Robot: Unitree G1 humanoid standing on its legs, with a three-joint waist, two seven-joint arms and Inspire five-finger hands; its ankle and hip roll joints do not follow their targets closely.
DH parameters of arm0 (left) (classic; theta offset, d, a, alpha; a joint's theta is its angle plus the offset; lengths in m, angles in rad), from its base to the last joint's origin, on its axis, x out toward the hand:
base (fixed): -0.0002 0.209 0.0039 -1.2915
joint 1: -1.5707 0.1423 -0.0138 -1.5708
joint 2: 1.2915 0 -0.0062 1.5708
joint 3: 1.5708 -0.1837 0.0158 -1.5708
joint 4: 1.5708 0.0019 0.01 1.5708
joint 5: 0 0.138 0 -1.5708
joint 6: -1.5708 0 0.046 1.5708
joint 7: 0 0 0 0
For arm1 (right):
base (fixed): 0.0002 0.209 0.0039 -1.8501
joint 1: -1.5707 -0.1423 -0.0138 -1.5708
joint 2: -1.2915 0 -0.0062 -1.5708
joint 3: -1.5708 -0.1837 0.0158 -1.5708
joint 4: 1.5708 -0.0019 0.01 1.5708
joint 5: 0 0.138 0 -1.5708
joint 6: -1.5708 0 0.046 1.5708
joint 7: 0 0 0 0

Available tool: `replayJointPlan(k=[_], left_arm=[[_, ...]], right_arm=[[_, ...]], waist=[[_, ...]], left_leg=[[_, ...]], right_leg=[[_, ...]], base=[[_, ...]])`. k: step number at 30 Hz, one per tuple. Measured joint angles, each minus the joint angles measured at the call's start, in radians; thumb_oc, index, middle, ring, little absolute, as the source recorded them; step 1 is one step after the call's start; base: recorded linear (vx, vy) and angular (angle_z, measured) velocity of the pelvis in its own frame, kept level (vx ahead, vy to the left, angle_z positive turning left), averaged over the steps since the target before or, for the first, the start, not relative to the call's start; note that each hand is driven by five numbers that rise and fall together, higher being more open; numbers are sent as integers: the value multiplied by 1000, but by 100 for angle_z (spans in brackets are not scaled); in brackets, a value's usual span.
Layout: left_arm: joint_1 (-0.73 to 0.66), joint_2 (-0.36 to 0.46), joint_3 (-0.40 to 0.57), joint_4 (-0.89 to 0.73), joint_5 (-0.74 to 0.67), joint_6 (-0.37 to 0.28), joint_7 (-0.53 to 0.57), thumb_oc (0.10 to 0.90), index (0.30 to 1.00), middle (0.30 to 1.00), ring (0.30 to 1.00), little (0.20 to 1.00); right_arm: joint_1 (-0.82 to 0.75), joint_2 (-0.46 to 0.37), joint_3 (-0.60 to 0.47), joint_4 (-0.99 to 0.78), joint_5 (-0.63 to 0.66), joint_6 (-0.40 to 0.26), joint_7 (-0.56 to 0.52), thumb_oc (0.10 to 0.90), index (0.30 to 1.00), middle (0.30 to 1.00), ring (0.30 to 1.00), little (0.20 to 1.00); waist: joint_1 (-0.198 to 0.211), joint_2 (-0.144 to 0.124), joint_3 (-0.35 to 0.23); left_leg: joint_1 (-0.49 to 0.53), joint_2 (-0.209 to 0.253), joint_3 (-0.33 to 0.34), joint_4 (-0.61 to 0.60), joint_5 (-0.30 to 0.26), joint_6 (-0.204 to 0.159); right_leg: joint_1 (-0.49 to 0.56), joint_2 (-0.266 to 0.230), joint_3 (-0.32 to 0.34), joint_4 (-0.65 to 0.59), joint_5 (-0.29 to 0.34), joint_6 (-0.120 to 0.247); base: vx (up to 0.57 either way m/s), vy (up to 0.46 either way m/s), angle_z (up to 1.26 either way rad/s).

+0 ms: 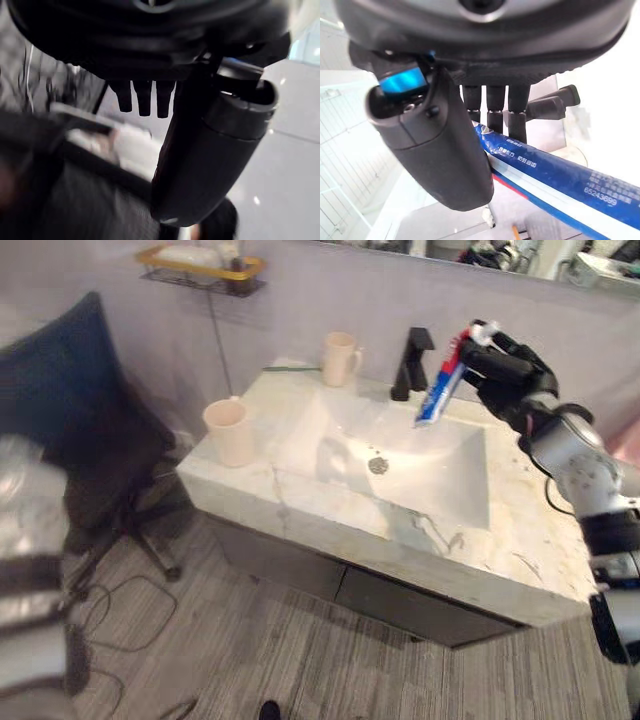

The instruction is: Organize the bathroom.

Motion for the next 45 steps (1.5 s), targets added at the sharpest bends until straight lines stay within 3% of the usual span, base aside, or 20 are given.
replayJointPlan(k=[5,9,12,13,17,21,22,24,26,28,33,35,37,38,39,40,42,45], left_arm=[[147,-17,54,311,-85,-68,-116,800,900,900,900,900],[236,-20,51,516,-201,-44,-285,800,900,900,900,900],[294,-41,26,698,-230,117,-484,800,900,900,900,900],[311,-69,-9,739,-226,200,-541,800,900,900,900,900],[329,-189,-97,856,-173,402,-776,800,900,900,900,900],[353,-360,-314,868,65,479,-989,800,900,900,900,900],[356,-387,-337,873,128,483,-999,800,900,900,900,900],[349,-460,-473,888,455,446,-1031,800,900,900,900,900],[362,-467,-602,871,650,394,-1038,800,900,900,900,900],[378,-456,-693,842,739,369,-1031,800,900,900,900,900],[383,-458,-709,793,745,340,-1009,800,900,900,900,900],[366,-462,-718,784,743,320,-985,800,900,900,900,900],[341,-464,-718,783,744,308,-974,800,900,900,900,900],[343,-463,-720,779,745,310,-974,800,900,900,900,900],[358,-463,-743,789,747,314,-976,800,900,900,900,900],[363,-465,-764,785,747,322,-979,800,900,900,900,900],[364,-474,-781,788,746,330,-984,800,900,900,900,900],[351,-482,-784,785,737,328,-985,800,900,900,900,900]], right_arm=[[9,-38,-23,38,2,4,36,400,300,300,300,300],[-45,-88,-5,74,13,30,68,400,300,300,300,300],[-132,-110,21,102,16,31,67,400,300,300,300,300],[-153,-112,31,101,22,32,65,400,300,300,300,300],[-193,-111,72,60,22,36,50,400,300,300,300,300],[-195,-87,100,-23,20,45,39,400,300,300,300,300],[-195,-84,107,-37,19,46,37,400,300,300,300,300],[-195,-81,130,-107,16,59,27,400,300,300,300,300],[-195,-51,143,-153,16,60,11,400,300,300,300,300],[-195,-20,153,-182,17,60,-1,400,300,300,300,300],[-195,-14,190,-176,16,74,-16,400,300,300,300,300],[-195,-28,187,-166,8,74,-42,400,300,300,300,300],[-194,-37,176,-156,1,75,-56,400,300,300,300,300],[-193,-30,177,-151,2,76,-54,400,300,300,300,300],[-193,-22,176,-156,0,77,-53,400,300,300,300,300],[-193,-22,168,-163,-1,76,-51,400,300,300,300,300],[-194,-28,135,-174,-1,72,-49,400,300,300,300,300],[-186,-21,126,-168,-24,61,-46,400,300,300,300,300]], waist=[[41,-11,1],[39,-21,2],[29,-30,-1],[28,-36,-2],[13,-45,-8],[-10,-46,-20],[-14,-46,-21],[-24,-46,-23],[-40,-44,-29],[-41,-37,-34],[-38,-24,-41],[-44,-34,-41],[-38,-42,-30],[-35,-42,-27],[-48,-36,-27],[-69,-29,-26],[-86,9,-10],[-105,18,0]], left_leg=[[-7,-11,-30,0,0,0],[-21,-17,-39,-1,7,-5],[-38,-18,-33,-3,10,-12],[-39,-18,-28,-2,12,-18],[-54,-10,9,-3,11,-15],[-56,-2,29,7,24,-13],[-54,-1,31,8,24,-13],[-52,4,40,9,26,-15],[-50,7,45,9,25,-17],[-48,12,53,8,24,-20],[-52,14,63,24,24,-27],[-153,4,61,177,-1,-62],[-253,7,47,330,-7,-66],[-264,39,91,360,-90,-23],[-262,65,118,367,-124,-13],[-263,77,127,365,-125,-15],[-242,92,122,318,-109,-32],[-235,57,148,287,-97,-10]], right_leg=[[19,0,0,-5,-7,10],[16,-4,1,-6,-13,19],[2,-5,10,-6,-22,21],[1,-7,24,-6,-28,19],[-12,-1,33,-6,-34,13],[-24,0,48,3,-34,13],[-24,0,50,3,-34,13],[-28,2,59,3,-34,13],[-28,9,62,3,-34,13],[-31,14,73,3,-34,13],[-30,19,78,5,-37,13],[-58,15,61,37,-66,4],[-67,-4,41,60,-73,-21],[-55,-1,15,56,-63,-31],[-48,0,-9,57,-68,-31],[-48,0,-23,59,-75,-31],[-69,4,-33,92,-86,-15],[-122,-42,-11,163,-100,5]], base=[[-36,28,29],[-39,36,14],[-32,27,-1],[-82,26,-6],[-28,16,-4],[-47,23,-8],[-40,16,-16],[-25,5,-12],[-30,6,-10],[-28,14,-14],[-13,27,-2],[60,149,38],[195,277,50],[248,373,44],[237,374,42],[199,398,54],[238,453,33],[205,354,7]])
